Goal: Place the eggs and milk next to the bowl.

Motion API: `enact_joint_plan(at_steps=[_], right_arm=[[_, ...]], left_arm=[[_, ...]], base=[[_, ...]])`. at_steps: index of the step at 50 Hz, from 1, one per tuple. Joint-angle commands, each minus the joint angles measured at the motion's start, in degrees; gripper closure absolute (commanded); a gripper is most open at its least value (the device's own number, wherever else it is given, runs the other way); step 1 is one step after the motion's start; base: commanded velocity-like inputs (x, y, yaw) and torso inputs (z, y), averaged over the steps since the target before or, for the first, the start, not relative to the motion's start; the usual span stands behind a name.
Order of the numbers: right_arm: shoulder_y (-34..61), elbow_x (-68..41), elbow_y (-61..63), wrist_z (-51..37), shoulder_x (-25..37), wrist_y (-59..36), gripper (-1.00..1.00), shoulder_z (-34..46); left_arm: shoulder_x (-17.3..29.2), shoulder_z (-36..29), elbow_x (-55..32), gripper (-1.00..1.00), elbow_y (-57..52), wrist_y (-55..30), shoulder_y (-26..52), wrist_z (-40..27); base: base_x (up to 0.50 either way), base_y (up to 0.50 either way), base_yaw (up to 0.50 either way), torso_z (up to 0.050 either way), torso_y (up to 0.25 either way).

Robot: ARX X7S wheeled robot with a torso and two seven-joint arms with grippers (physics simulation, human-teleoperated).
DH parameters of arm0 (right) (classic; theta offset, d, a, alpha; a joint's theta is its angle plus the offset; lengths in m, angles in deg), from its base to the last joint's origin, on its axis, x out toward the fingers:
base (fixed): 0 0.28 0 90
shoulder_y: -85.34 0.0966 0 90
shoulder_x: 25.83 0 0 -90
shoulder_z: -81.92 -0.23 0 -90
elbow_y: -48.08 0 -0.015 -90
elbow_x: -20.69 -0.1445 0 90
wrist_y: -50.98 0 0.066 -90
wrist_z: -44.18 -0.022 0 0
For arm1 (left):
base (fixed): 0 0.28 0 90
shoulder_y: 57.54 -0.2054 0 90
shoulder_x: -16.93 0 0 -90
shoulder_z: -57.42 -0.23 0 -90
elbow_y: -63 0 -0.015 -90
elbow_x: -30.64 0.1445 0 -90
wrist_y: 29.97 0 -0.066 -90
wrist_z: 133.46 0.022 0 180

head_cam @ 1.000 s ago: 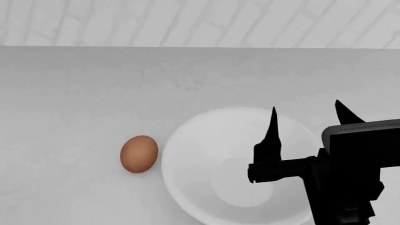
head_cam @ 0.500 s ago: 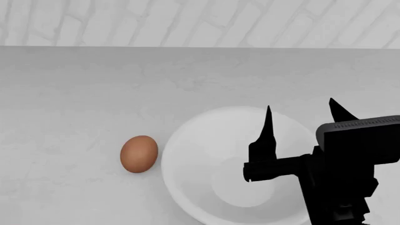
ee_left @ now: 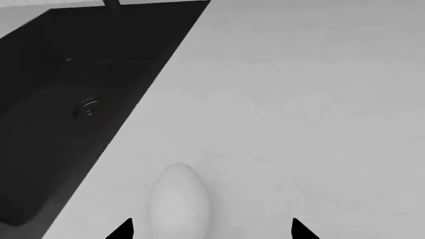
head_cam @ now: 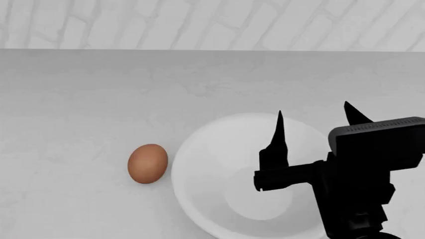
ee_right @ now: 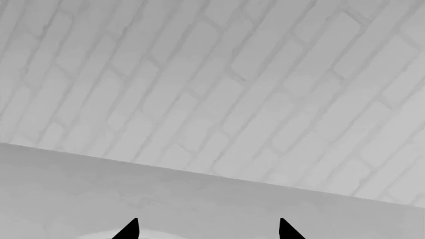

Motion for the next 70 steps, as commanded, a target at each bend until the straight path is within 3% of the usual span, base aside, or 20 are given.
enact_joint_plan(at_steps=[1, 43, 64, 65, 70], right_arm=[[0.2, 0.7, -0.3, 0.4, -0.4, -0.5, -1.00, -0.2], [1.2, 0.6, -0.7, -0.1, 0.0, -1.1, -1.00, 0.7], [1.4, 0.5, -0.1, -0.8, 0.2, -1.9, -1.00, 1.2], [1.4, 0.5, -0.2, -0.7, 0.2, -1.8, -1.00, 1.3], [1.5, 0.5, -0.4, -0.7, 0.1, -1.7, -1.00, 1.3]], left_arm=[[-0.7, -1.0, -0.5, -1.00, 4.0, 2.3, 0.3, 1.6], [-0.8, -8.4, 6.5, -1.00, 22.9, 14.7, 3.5, 4.4], [-1.8, -8.7, 7.7, -1.00, 27.2, 18.6, 0.5, 5.0], [-1.7, -8.4, 7.7, 1.00, 27.0, 18.7, 0.0, 4.8], [-1.7, -7.8, 7.5, 1.00, 26.3, 18.2, -0.3, 4.4]], base=[[0.00, 0.00, 0.00, 0.000, 0.000], [0.00, 0.00, 0.00, 0.000, 0.000], [0.00, 0.00, 0.00, 0.000, 0.000], [0.00, 0.00, 0.00, 0.000, 0.000], [0.00, 0.00, 0.00, 0.000, 0.000]])
